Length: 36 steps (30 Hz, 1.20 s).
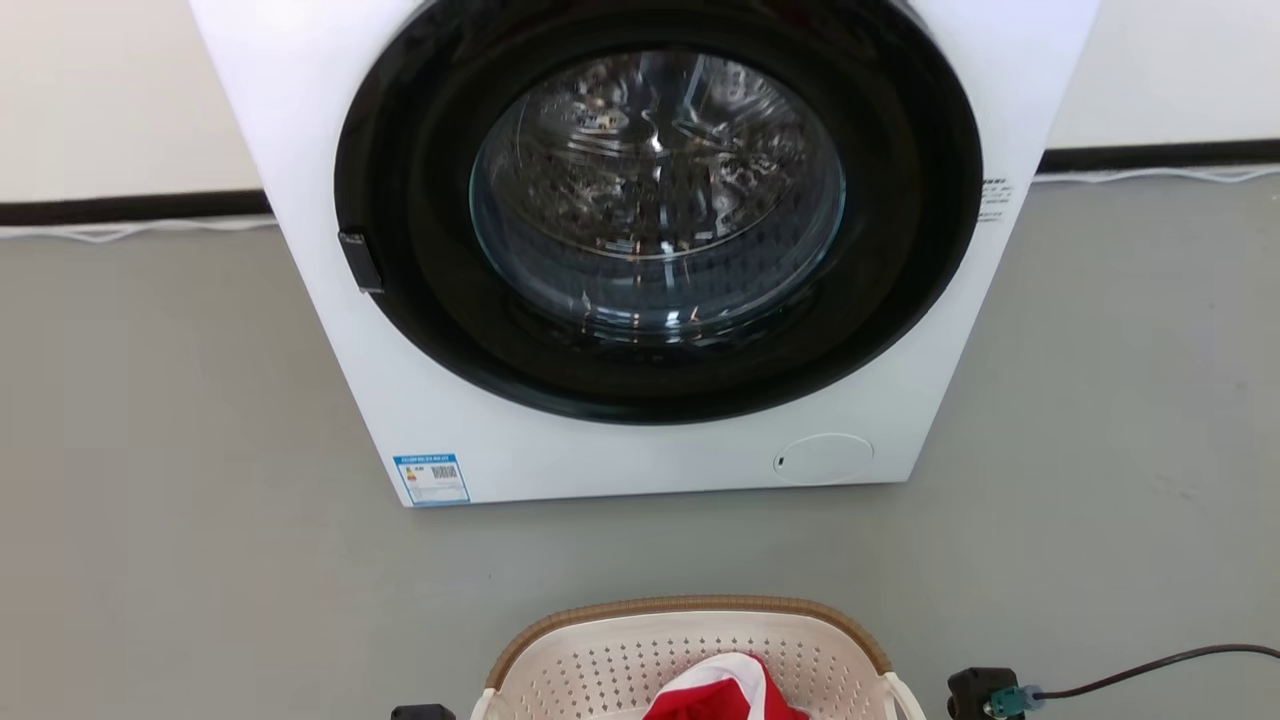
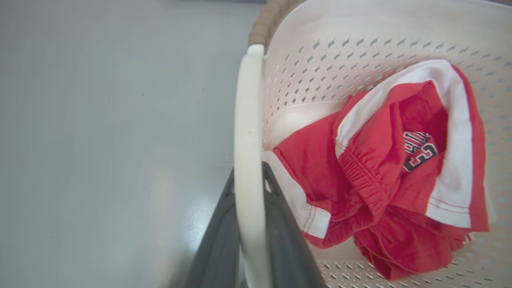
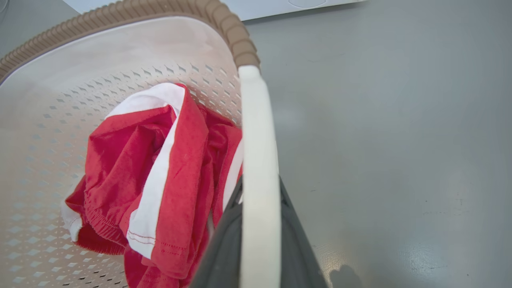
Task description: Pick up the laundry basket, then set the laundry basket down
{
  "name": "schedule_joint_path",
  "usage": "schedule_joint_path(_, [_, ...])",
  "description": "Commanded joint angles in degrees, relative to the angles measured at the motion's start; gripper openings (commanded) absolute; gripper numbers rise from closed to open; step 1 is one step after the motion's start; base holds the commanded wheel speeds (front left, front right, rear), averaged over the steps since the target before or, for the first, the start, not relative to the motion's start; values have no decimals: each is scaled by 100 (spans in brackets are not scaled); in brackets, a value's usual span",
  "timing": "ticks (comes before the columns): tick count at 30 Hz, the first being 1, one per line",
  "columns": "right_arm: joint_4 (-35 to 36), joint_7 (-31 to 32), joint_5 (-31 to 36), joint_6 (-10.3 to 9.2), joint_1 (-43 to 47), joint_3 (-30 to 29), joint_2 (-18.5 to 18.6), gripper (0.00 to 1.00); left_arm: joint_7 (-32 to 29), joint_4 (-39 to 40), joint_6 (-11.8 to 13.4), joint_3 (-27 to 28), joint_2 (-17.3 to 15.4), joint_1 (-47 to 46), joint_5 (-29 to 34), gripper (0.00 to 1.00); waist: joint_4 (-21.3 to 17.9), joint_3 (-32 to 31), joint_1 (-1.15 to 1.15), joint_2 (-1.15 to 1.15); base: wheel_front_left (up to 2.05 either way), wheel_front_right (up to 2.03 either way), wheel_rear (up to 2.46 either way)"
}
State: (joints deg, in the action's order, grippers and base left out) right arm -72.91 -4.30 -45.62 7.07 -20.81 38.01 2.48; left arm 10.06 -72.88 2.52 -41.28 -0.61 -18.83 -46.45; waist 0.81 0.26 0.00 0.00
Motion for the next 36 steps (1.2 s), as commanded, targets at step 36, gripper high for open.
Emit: schedule_joint_path(36, [-84,-198,-1076,42,-61,1209,40,0,87,-95,73,-59,-227,-65,-212,0,3,-196,0,0,0,0,0])
